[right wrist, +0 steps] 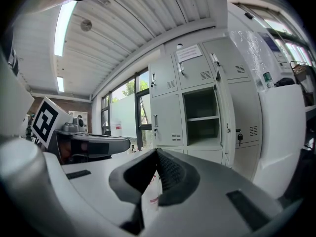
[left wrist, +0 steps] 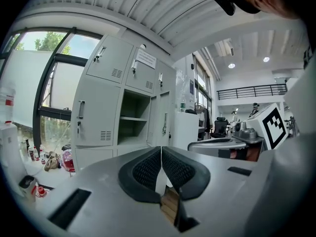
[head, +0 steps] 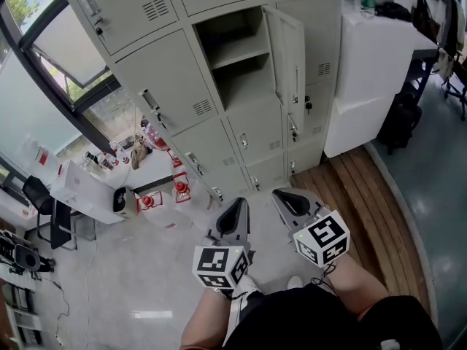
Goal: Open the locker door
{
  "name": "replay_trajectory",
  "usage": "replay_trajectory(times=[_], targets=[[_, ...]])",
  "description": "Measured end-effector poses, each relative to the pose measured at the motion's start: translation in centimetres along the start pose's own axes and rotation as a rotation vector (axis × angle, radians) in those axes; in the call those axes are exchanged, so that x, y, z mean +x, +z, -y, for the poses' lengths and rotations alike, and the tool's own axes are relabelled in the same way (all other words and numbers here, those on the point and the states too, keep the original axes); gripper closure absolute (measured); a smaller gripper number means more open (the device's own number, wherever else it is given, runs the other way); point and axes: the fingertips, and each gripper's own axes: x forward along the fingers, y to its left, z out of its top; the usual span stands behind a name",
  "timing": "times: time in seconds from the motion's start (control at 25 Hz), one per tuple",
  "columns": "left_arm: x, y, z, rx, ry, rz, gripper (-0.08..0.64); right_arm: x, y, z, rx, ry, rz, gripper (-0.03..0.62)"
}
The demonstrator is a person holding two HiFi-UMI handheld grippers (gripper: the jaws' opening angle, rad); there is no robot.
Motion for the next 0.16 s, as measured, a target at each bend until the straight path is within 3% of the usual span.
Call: replay_trajectory(times=[0.16], targets=[[-0.34, -0.66, 0.72, -0.005, 0.006, -0.008, 0.54, -0.62, -0.76, 0.11, 0.007, 0.005, -0.012, 0.538]])
